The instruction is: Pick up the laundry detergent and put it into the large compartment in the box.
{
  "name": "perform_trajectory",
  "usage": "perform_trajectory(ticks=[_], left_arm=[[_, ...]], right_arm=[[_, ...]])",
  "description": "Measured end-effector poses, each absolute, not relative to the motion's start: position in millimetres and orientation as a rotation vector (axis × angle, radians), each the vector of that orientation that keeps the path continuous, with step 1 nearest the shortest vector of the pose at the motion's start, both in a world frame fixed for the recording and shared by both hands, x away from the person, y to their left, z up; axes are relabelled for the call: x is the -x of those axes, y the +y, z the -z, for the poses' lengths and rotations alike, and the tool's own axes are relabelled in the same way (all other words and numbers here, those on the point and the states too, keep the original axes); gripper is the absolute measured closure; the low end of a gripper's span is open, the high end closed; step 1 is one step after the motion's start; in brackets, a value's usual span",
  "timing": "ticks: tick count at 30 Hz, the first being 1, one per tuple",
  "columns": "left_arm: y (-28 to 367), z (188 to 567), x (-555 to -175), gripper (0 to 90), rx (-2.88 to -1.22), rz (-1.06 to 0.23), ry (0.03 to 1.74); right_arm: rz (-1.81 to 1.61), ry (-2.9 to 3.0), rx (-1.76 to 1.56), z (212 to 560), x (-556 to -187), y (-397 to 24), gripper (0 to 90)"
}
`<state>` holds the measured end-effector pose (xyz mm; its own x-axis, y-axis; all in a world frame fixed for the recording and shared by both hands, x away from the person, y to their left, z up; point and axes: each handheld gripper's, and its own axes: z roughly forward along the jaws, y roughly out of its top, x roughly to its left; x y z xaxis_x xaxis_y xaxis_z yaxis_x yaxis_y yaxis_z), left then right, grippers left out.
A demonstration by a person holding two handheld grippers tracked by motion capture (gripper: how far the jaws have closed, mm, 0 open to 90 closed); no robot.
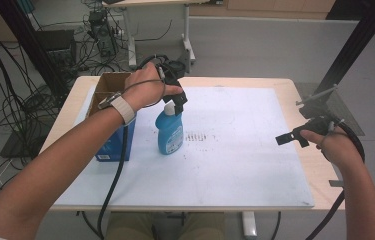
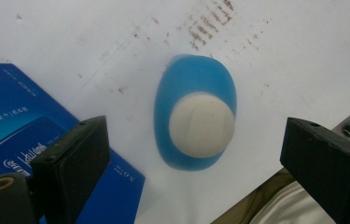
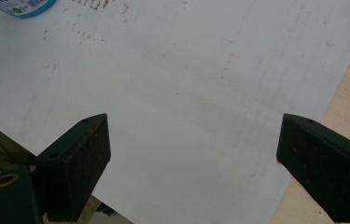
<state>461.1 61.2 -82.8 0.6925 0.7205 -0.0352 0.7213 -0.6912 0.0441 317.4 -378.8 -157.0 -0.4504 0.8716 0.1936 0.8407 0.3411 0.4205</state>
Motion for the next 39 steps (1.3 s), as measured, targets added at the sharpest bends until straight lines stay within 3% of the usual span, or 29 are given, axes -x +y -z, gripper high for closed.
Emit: perform_trajectory(ticks=[39], left_arm=[[70.0, 83.0, -462.3, 9.8, -2.799, 0.042, 1.235]], right_arm=[[-0.723, 2.512, -1.611, 153.9, -316.7, -377.3, 9.9]])
